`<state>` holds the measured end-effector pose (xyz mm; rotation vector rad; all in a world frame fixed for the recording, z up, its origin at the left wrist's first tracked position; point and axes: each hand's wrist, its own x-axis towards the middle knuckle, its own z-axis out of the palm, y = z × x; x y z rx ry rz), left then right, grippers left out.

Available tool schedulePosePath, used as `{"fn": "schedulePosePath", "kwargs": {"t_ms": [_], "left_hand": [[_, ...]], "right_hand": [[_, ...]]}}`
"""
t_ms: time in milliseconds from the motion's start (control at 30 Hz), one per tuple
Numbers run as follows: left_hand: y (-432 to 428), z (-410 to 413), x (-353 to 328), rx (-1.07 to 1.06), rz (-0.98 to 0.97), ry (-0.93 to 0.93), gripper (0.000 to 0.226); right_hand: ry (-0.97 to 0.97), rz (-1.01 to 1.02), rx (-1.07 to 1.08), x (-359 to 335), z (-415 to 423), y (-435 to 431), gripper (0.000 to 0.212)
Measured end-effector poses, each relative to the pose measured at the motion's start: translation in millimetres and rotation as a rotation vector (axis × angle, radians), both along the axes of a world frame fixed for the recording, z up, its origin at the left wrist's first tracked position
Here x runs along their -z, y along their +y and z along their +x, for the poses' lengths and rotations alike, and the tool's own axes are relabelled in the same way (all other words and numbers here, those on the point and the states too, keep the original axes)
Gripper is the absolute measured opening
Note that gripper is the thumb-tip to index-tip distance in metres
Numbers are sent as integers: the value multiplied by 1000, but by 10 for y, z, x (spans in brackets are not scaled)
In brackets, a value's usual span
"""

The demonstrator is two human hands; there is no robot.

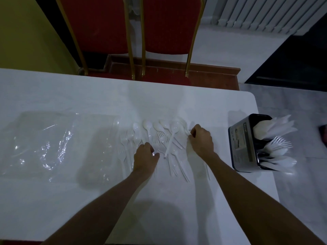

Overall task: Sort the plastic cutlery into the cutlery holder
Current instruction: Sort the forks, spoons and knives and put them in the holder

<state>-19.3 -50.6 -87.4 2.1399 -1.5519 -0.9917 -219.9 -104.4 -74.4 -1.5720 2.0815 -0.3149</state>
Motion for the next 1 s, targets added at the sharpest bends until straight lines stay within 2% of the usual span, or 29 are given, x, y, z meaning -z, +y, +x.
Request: {"fn": "schedulePosePath", "kwargs": {"t_ms": [133, 367, 500, 567, 700, 767, 833, 933, 1000], "left_hand": [[-6, 28, -8, -25, -15, 11, 15], [47, 51, 4, 17, -19, -14, 17], [30, 72, -10, -42, 12, 4, 18], [32, 102, -27, -72, 16, 18, 18], [41, 170, -98, -160, -24, 93, 12], [44, 194, -112, -210, -44, 121, 10], [53, 207, -135, -242, -43, 127, 9], [72, 228, -164, -264, -29, 129, 9], [83, 261, -161, -261, -28, 123, 10]], "right_hand": [[46, -78, 44, -65, -102, -57, 10], [128, 8, -59, 7, -91, -56, 22], [165, -4, -87, 38, -63, -51, 13], [118, -58, -47, 14, -62, -72, 10], [-83, -209, 76, -154, -21, -106, 20], [-125, -252, 77, -243, 78, -75, 21], [-163, -205, 31, -277, 233, -19, 24], [-263, 50, -149, -220, 481, 125, 31], [-258, 135, -234, -159, 579, 229, 37]]}}
